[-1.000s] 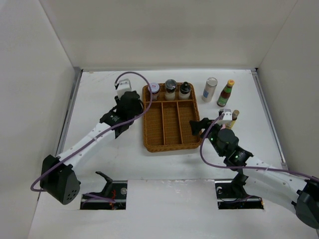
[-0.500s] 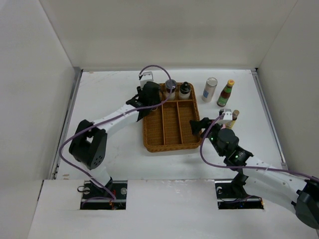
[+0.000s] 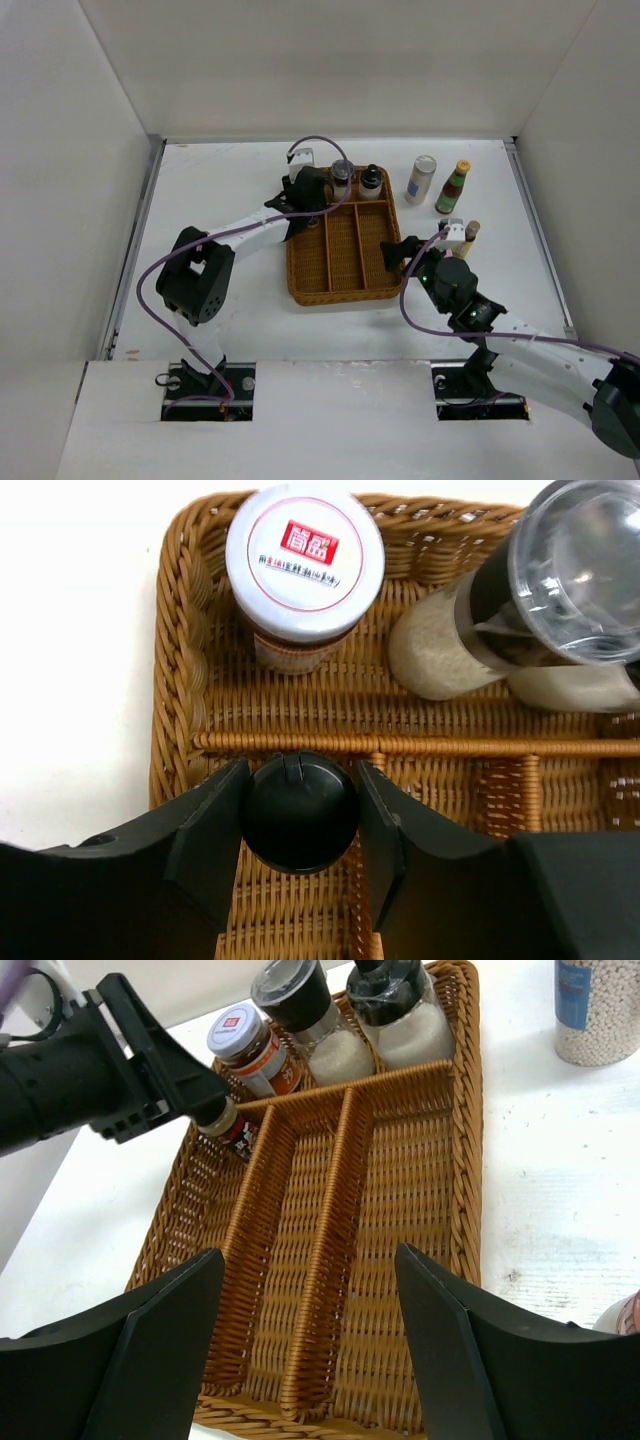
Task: Organize the condiment bottles
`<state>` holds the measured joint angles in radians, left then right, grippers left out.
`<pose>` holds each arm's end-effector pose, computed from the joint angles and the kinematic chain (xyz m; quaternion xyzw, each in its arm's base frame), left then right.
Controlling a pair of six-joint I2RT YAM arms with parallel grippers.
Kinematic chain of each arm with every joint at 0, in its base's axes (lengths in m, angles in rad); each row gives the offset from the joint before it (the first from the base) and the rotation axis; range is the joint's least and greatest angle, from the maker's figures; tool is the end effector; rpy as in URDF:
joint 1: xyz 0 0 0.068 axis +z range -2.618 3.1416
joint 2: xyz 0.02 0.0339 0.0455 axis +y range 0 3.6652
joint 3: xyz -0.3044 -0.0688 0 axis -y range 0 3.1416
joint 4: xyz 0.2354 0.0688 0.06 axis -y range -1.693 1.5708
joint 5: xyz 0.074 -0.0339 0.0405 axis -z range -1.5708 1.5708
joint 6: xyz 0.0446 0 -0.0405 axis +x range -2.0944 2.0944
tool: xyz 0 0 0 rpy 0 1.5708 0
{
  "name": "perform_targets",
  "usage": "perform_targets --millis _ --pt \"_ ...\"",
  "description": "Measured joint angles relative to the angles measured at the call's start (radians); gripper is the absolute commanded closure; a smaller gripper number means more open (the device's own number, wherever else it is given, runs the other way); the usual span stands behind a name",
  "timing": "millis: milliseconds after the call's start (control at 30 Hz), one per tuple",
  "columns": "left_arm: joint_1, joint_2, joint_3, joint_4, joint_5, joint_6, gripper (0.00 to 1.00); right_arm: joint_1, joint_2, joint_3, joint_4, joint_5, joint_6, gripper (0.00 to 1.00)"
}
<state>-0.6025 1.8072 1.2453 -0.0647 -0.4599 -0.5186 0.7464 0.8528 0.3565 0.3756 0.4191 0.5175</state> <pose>0.3530 -0.2187 0.2680 -0.0672 0.8708 -0.0635 0.4829 0.1366 0.1016 0.2696 0.0534 0.7431 0.2576 0.6154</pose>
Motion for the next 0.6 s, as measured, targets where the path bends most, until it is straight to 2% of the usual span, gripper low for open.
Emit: perform_targets --millis 67,267,433,500,533,567,600 --pt "0.000 0.013 0.000 0.025 -0.006 0.003 0.56 -0.001 0.000 0.000 0.000 0.000 0.000 0.23" --pt "-0.003 0.013 -0.005 0.035 -0.019 0.010 0.20 -0.001 0.000 0.000 0.000 0.002 0.000 0.18" --pt "-0.016 -0.008 -0.031 0.042 -0.045 0.014 0.06 -0.001 -0.038 0.006 -0.037 0.034 -0.005 0.22" --pt "-0.026 -0.040 -0.052 0.047 -0.059 0.016 0.03 -0.001 -0.071 0.029 -0.086 0.066 -0.014 0.29" --pt "-0.031 -0.063 -0.064 0.052 -0.066 0.018 0.02 -0.001 -0.087 0.045 -0.110 0.084 -0.020 0.37" --pt "-0.036 -0.087 -0.079 0.061 -0.073 0.018 0.01 -0.001 -0.102 0.061 -0.134 0.101 -0.027 0.49" --pt "-0.042 -0.119 -0.098 0.072 -0.083 0.021 0.01 -0.001 -0.116 0.079 -0.161 0.119 -0.034 0.65"
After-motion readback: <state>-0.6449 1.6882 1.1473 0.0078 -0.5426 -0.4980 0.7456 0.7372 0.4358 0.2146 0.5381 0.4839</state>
